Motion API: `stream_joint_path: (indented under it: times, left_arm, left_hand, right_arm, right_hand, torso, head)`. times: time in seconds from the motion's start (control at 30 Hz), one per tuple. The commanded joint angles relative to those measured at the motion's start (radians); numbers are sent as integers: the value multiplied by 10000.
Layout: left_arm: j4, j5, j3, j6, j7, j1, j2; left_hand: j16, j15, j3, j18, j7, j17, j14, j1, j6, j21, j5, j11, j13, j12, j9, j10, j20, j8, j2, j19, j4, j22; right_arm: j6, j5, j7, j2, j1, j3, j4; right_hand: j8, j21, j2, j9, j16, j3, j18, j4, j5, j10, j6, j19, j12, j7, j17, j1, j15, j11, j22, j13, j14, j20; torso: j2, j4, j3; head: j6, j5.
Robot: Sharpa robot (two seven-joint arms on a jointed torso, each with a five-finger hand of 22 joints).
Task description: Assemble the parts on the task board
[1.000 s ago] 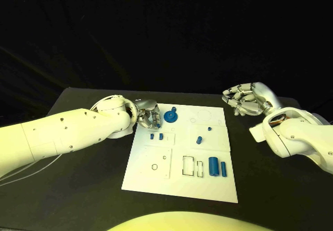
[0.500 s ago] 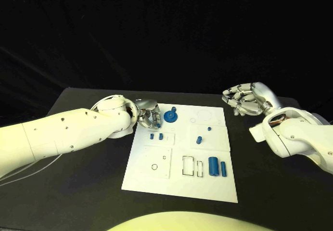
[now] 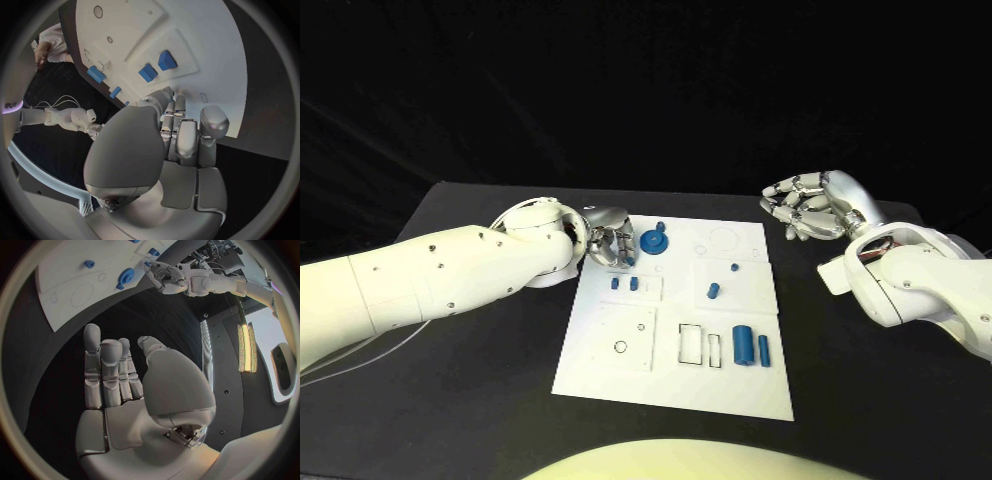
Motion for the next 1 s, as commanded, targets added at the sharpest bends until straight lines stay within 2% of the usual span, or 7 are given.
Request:
stream_joint_path:
  times: [0.03,0.47,1.0]
  left_arm:
    - [5,-4,3,203,-18,-3,31]
    - [-34,5,2,419,-200,-3,68]
    - [-42,40,1,336,-274,-3,42]
  left_hand:
    - [8,-15,47,-196,16,-3,37,-83,65,31,37,-14,-15,-66,11,55,-21,-36,2,29,-11,-1]
    - [-6,-3,43,-187,31,-32,23,-148,46,1,29,3,-28,-117,-4,41,-18,-88,-28,0,-10,-43]
    - [-34,67,86,-175,134,-140,-20,-351,-482,-41,32,83,-67,-349,-212,6,22,-609,-233,-53,-50,-87]
  right_arm:
    - [94,-73,70,5,-6,1,16]
    - [85,-73,73,-27,-7,1,54]
    - [77,-73,74,-37,-7,1,54]
  right_hand:
    - [45,-28,-13,15,10,64,91,22,60,-55,-52,-27,64,24,8,93,3,-16,9,-11,-5,8]
    - [45,-28,-13,15,10,64,91,22,60,-55,-52,-27,64,24,8,93,3,-16,9,-11,-5,8]
    - [45,-28,-13,15,10,64,91,22,60,-55,-52,-27,64,24,8,93,3,-16,9,-11,-5,8]
  torso:
    - [0,-1,0]
    - [11,3,1]
    - [3,6,-9]
  head:
    - [4,-4]
    - [7,-28]
    - [-6,-25]
